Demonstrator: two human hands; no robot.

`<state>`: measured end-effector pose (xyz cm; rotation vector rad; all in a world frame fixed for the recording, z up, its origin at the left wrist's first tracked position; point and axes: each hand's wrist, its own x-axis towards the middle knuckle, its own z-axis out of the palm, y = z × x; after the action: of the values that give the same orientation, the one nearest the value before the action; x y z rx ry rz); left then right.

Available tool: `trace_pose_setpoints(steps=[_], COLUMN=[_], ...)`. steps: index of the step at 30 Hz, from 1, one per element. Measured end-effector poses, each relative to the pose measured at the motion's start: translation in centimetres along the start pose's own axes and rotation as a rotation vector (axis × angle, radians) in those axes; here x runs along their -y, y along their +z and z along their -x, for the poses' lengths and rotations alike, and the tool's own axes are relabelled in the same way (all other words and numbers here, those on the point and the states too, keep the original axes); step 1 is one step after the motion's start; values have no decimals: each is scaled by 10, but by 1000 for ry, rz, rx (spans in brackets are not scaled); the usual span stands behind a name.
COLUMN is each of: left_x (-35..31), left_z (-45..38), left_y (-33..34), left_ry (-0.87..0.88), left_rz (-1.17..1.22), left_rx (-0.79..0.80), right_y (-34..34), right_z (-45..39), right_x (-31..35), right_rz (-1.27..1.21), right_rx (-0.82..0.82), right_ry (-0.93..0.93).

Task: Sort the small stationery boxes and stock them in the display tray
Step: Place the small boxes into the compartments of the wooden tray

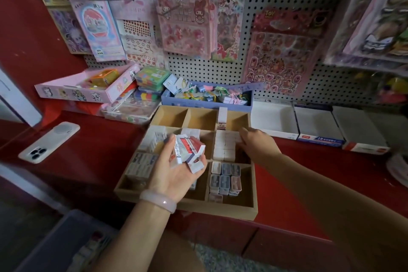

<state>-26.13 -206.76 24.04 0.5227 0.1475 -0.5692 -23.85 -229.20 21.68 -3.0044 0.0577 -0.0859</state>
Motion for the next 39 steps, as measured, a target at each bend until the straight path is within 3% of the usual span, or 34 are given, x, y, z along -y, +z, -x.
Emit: trace_pose_setpoints(steps=[4,7,9,13,19,21,24,27,33,39], left_x=[1,0,0,5,4,0,-11,-28,-52,-59], left_z=[5,10,12,13,14,14,13,10,13,16], left_y=[0,5,10,15,11,8,0,-11,-24,-33], left_ry=[-19,4,25,35,0,-14,19,76,159,166], left_rz=[7,10,-15,-92,-137,-74,-1,35,65,97], left_rx=[8,1,-26,23,60,82,-22,-90,-83,-85], right_y=[-19,-44,-59,-73,-69,-67,-63,-52,-19,4], right_z=[2,5,11,22,19,15,0,-18,-29,-34], right_x=[2,16,35,71,76,73,67,63,91,105], right_rz=[-84,-135,-327,-723,-796,-894,-1022,-769,-309,-129], right_rx=[109,3,-6,262,385,330,92,-32,117,106], right_ry=[13,-112,-221,-187,-220,-195,-5,77,-134,-159])
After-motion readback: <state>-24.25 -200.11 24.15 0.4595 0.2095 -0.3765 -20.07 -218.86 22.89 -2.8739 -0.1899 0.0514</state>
